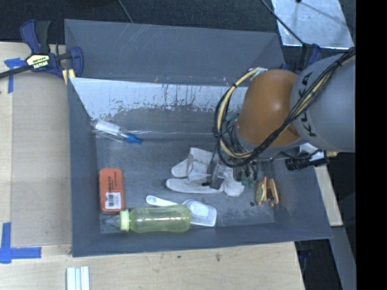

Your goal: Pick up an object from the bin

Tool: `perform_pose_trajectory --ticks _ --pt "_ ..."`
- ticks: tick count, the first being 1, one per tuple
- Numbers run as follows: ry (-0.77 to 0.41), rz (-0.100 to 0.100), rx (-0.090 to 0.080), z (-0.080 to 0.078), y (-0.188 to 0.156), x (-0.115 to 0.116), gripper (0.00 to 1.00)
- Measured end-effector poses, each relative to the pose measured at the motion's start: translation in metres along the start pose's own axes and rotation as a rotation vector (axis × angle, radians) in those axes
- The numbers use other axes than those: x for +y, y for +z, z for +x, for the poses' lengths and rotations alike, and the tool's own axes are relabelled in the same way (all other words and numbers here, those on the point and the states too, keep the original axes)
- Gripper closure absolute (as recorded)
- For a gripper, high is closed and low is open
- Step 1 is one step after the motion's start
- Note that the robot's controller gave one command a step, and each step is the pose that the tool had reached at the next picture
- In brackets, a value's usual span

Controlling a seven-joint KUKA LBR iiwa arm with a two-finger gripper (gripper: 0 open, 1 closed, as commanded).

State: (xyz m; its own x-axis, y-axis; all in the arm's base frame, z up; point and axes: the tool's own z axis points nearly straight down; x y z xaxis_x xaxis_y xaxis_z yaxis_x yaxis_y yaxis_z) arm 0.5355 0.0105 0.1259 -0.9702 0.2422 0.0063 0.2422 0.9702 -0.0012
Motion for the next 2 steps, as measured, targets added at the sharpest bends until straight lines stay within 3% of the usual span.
perform_pose_trajectory --ticks 1,2 --pt "-0.029 -0.001 -0.012 -0.007 -0.039 0.017 1.0" --pt "-0.032 -0.001 -0.009 0.011 -0.143 0.016 1.0"
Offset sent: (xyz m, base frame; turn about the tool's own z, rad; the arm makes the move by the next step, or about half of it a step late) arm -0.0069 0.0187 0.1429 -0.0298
